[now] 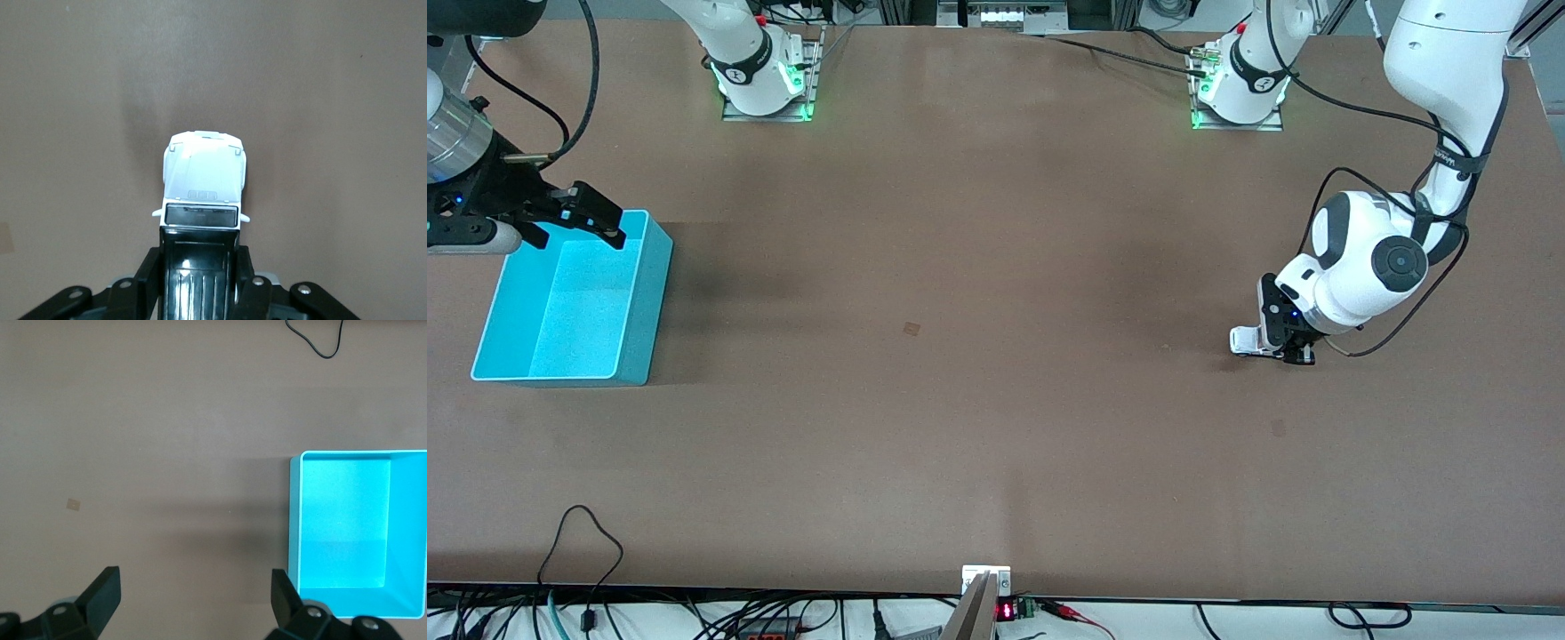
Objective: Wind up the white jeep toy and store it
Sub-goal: 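Pull the jeep backward along the table with the left gripper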
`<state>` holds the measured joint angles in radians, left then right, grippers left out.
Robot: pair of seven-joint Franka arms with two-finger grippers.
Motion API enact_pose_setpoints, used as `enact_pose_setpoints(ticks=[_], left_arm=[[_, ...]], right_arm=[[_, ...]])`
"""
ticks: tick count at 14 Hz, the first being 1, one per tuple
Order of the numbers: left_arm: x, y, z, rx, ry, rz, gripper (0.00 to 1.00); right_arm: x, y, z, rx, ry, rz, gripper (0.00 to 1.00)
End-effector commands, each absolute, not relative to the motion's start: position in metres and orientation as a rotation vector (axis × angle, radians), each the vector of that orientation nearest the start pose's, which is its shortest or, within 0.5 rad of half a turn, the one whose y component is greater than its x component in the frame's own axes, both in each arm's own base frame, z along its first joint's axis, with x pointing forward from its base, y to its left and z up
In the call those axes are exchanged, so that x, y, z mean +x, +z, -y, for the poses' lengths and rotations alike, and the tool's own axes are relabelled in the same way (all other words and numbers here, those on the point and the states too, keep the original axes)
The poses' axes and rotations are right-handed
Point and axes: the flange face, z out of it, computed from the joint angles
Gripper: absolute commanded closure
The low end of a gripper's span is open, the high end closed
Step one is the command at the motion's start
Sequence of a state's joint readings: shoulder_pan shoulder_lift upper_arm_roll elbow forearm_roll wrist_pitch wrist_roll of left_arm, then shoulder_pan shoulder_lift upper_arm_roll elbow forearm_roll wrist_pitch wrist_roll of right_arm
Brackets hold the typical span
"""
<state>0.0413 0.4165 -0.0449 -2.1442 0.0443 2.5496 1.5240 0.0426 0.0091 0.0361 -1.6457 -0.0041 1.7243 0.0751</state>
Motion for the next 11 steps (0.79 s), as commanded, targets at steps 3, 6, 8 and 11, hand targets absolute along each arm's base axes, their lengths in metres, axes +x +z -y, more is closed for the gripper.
enact_pose_setpoints(ticks=[3, 6, 8, 11], left_arm=[[0.561, 0.175, -0.057, -2.309, 0.111, -2.215, 0.83], [0.566, 0.163, -0.114, -2.310, 0.112, -2.239, 0.83], [0.565, 0.160, -0.143, -2.315, 0.102, -2.236, 0.83], [0.557, 0.161, -0.178, -2.333, 0.100, -2.212, 0.83]], right_arm=[[0.565, 0.601, -0.045, -3.139, -0.106, 0.013, 0.00], [0.565, 0.601, -0.045, -3.139, -0.106, 0.013, 0.00], [0.565, 0.601, -0.045, -3.139, -0.106, 0.013, 0.00], [0.565, 0.601, -0.045, -3.139, -0.106, 0.013, 0.00]])
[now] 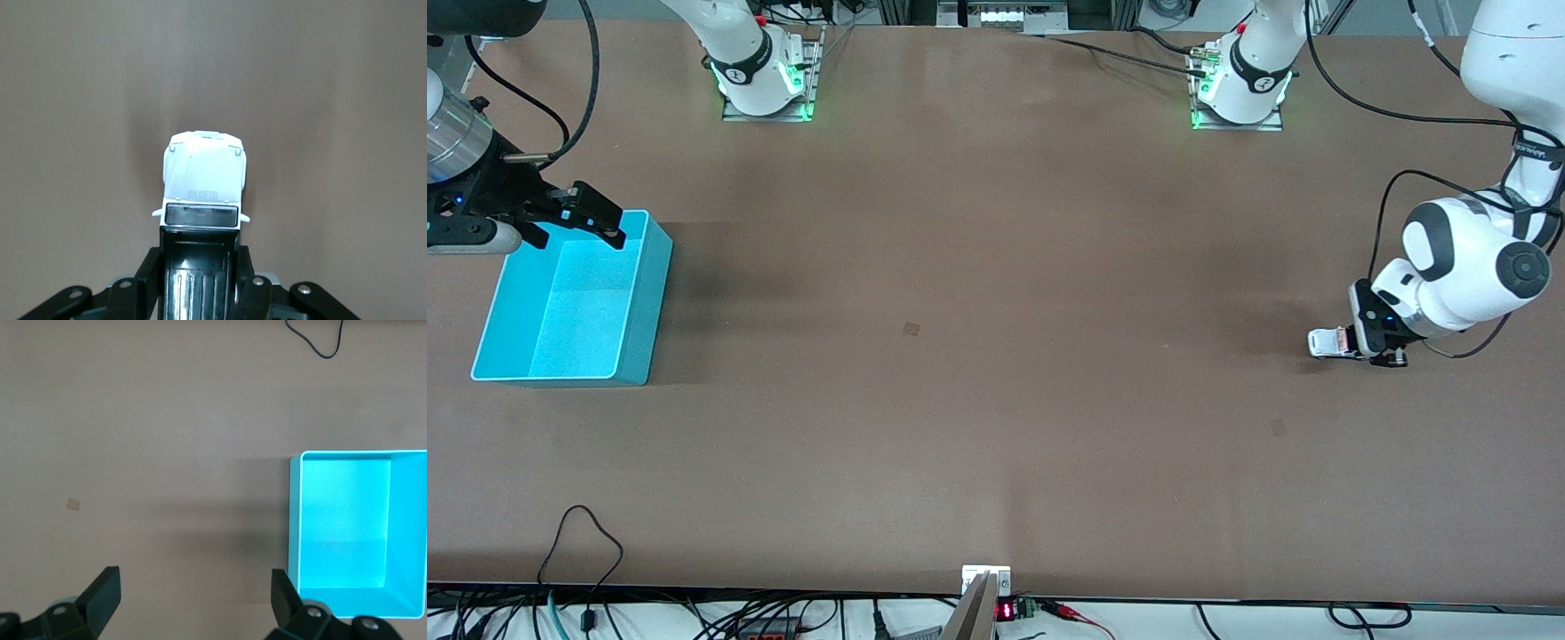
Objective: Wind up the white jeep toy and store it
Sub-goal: 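Pull the jeep backward along the table with the left gripper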
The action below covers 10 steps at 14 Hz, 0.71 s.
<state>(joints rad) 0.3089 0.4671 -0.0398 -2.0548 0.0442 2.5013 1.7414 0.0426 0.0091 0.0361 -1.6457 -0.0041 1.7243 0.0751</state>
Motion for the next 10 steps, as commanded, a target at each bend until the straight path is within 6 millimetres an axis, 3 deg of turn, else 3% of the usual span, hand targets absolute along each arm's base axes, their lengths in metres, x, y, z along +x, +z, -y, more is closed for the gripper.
enact_pose_setpoints(ticks=[1, 8, 10], left_arm=[[0.554, 0.159, -0.185, -2.340, 0.102, -2.212, 0.83], [0.566, 0.170, -0.193, -2.238, 0.072, -2.278, 0.78], [0.564, 0.163, -0.193, -2.245, 0.080, -2.286, 0.75]], right_arm=[[0.565, 0.601, -0.045, -3.139, -0.106, 0.015, 0.00], [0.565, 0.601, -0.045, -3.139, -0.106, 0.013, 0.00], [0.565, 0.601, -0.045, -3.139, -0.106, 0.013, 0.00]])
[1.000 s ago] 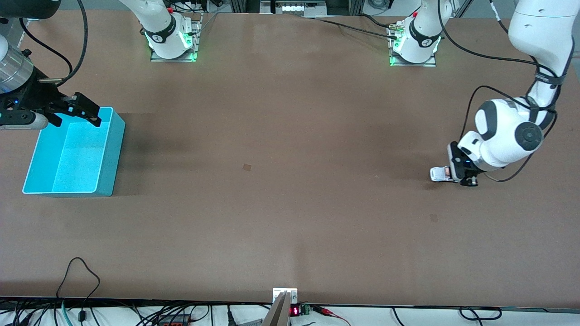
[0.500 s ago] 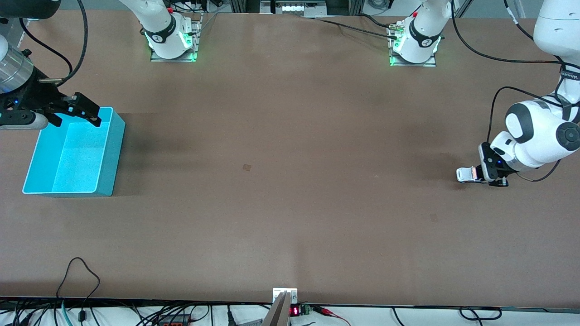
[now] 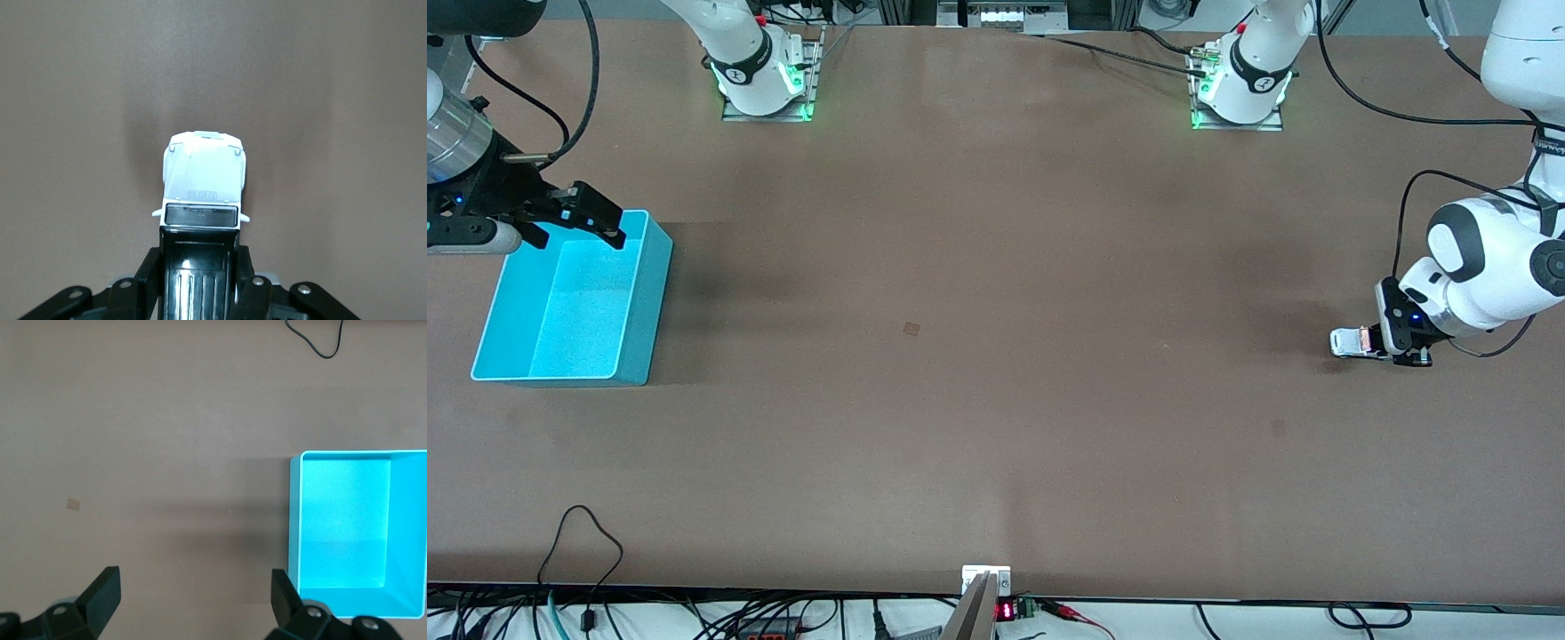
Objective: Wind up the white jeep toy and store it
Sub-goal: 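Open the left gripper and lift it off the jeep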
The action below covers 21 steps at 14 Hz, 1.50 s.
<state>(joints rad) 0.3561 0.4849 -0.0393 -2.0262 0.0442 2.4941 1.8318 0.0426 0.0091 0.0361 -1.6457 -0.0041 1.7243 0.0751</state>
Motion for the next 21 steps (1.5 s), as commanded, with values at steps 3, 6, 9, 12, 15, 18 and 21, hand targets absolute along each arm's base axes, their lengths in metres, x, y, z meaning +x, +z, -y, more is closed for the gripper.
enact_pose_setpoints(ticks=[3, 6, 9, 12, 15, 18, 21], left_arm=[[0.573, 0.179, -0.195, -2.262, 0.089, -2.291, 0.00], [0.597, 0.216, -0.198, -2.313, 0.162, -2.339, 0.00], [0.612, 0.266, -0.201, -2.385, 0.218, -2.315, 0.00], [0.623, 0.315, -0.187, -2.552, 0.311, -2.165, 0.00], [0.634, 0.364, -0.182, -2.753, 0.387, -1.900, 0.00], [0.643, 0.402, -0.152, -2.867, 0.459, -1.709, 0.00], [0.644, 0.451, -0.108, -2.938, 0.463, -1.472, 0.00]], right_arm=[[0.564, 0.601, -0.046, -3.139, -0.106, 0.018, 0.00], [0.565, 0.601, -0.045, -3.139, -0.106, 0.013, 0.00], [0.564, 0.600, -0.045, -3.140, -0.101, 0.015, 0.00], [0.564, 0.600, -0.046, -3.140, -0.101, 0.018, 0.00], [0.564, 0.600, -0.045, -3.140, -0.101, 0.015, 0.00], [0.564, 0.600, -0.045, -3.140, -0.101, 0.015, 0.00], [0.564, 0.601, -0.044, -3.137, -0.103, 0.012, 0.00]])
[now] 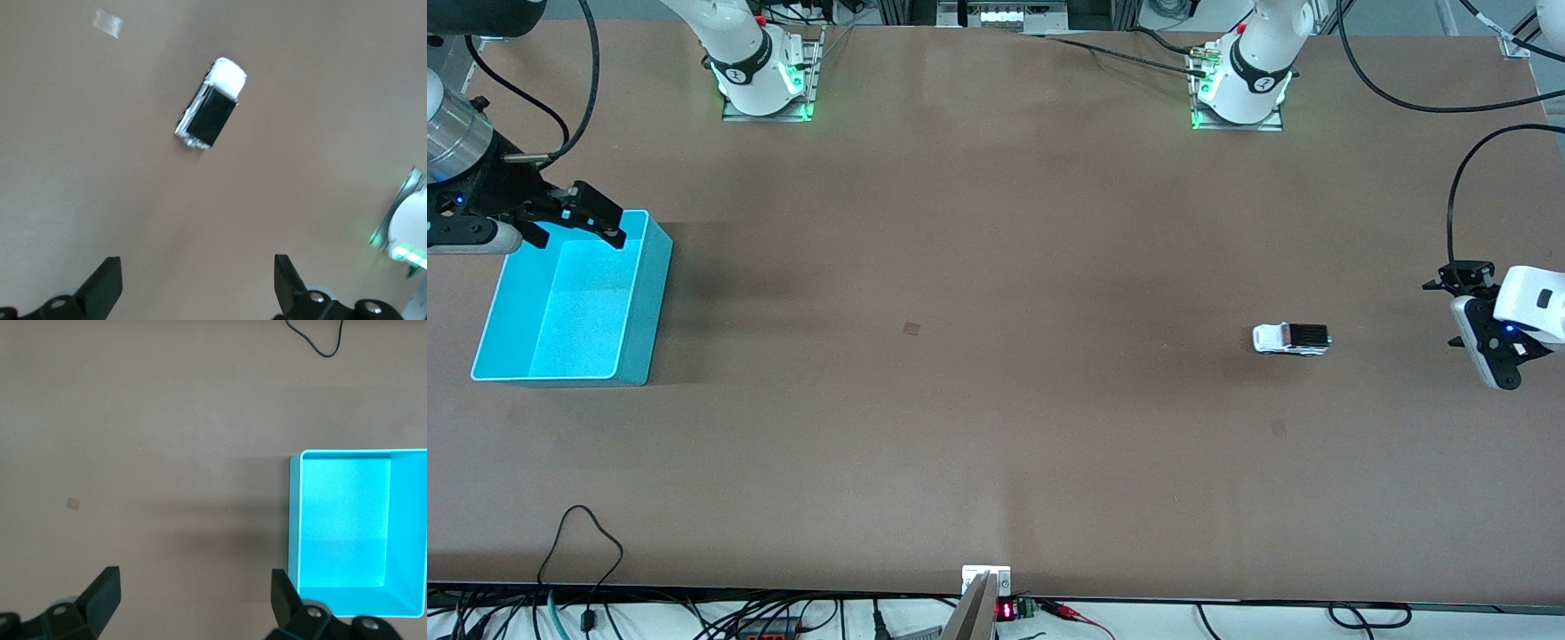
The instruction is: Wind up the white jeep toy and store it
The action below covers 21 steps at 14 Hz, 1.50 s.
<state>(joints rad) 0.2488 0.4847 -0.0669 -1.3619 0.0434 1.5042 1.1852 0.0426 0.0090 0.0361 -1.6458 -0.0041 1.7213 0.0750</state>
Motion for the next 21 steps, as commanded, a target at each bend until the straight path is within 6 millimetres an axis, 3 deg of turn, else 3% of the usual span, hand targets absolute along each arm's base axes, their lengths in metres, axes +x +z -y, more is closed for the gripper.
enact_pose_setpoints(ticks=[1, 2, 5, 12, 15, 18, 21], left_arm=[[0.642, 0.463, -0.099, -2.957, 0.443, -1.410, 0.00], [0.638, 0.483, -0.079, -2.955, 0.405, -1.351, 0.00], [0.616, 0.513, -0.030, -2.988, 0.352, -1.119, 0.00], [0.568, 0.565, 0.001, -3.100, 0.011, -0.096, 0.00], [0.561, 0.577, -0.001, -3.098, -0.025, -0.049, 0.00], [0.553, 0.569, 0.001, -3.099, -0.009, -0.060, 0.00], [0.547, 0.575, -0.001, -3.106, 0.028, -0.014, 0.00]], right_arm=[[0.564, 0.601, -0.044, -3.137, -0.103, 0.012, 0.00], [0.564, 0.601, -0.044, -3.137, -0.103, 0.012, 0.00], [0.564, 0.601, -0.042, -3.137, -0.103, 0.008, 0.00], [0.565, 0.601, -0.041, -3.137, -0.103, 0.005, 0.00], [0.564, 0.600, -0.042, -3.138, -0.089, 0.010, 0.00], [0.564, 0.600, -0.042, -3.138, -0.089, 0.010, 0.00], [0.563, 0.600, -0.041, -3.138, -0.091, 0.007, 0.00]])
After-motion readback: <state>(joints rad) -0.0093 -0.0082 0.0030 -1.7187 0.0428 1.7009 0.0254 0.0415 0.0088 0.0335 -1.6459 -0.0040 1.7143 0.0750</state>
